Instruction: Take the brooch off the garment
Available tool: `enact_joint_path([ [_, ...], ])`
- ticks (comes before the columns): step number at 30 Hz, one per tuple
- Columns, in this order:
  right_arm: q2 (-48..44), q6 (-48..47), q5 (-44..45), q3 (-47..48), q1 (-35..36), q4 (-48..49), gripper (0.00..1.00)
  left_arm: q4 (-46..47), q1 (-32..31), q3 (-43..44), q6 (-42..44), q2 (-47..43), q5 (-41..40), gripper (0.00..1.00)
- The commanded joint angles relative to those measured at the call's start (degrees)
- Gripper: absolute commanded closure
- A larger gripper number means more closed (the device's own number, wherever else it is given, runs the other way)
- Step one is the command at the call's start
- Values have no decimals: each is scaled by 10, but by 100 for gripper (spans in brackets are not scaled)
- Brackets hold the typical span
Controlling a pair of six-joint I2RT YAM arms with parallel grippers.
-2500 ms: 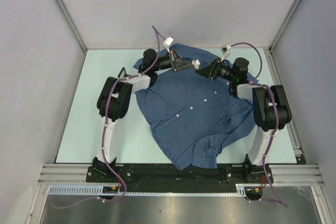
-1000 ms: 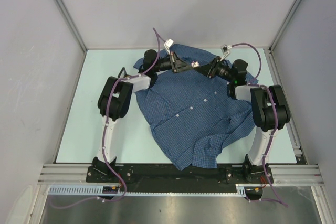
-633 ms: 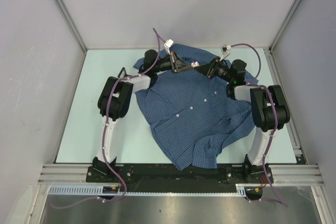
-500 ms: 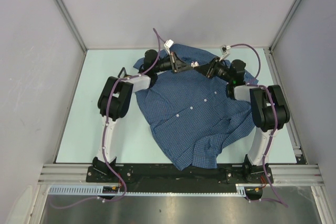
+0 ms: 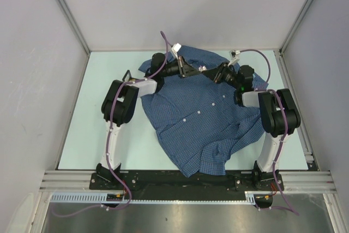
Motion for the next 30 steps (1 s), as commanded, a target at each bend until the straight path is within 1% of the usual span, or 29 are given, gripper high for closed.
enact_joint_path([
  [1,-14,2,22,-4,-1,54,75,12,-2,-4,21,-39,-12,100],
  [3,-18,-2,20,-8,-2,55,72,3,-2,-4,25,-40,-17,100],
  [4,-20,-5,21,-11,-3,54,68,0,-1,-5,27,-41,-21,100],
  [10,-31,-4,12,-30,-7,77,58,-34,-1,-3,44,-43,-38,100],
  [15,-47,-1,11,-51,-19,102,54,-62,-1,-2,67,-50,-53,100],
  [18,-47,1,14,-61,-32,105,52,-89,-1,0,85,-55,-71,100],
  [19,-46,2,15,-63,-36,105,52,-112,-1,3,99,-57,-78,100],
  [20,-42,8,15,-64,-43,110,52,-127,-1,6,108,-61,-95,100],
  [22,-34,10,21,-66,-50,114,52,-190,-2,18,138,-69,-118,100],
  [23,-30,11,24,-65,-55,114,52,-219,-4,23,152,-84,-161,100],
  [24,-25,13,29,-66,-58,116,52,-284,-8,37,168,-92,-187,100],
  [25,-24,13,32,-65,-61,115,52,-318,-11,45,202,-101,-212,100],
  [26,-23,16,36,-65,-66,113,53,-346,-18,53,216,-110,-265,100],
  [27,-22,19,40,-65,-69,112,54,-393,-21,57,225,-130,-289,100],
  [29,-24,20,40,-65,-74,100,54,-446,-27,63,241,-157,-344,100],
  [30,-27,16,41,-65,-77,94,55,-486,-29,53,245,-186,-390,100],
])
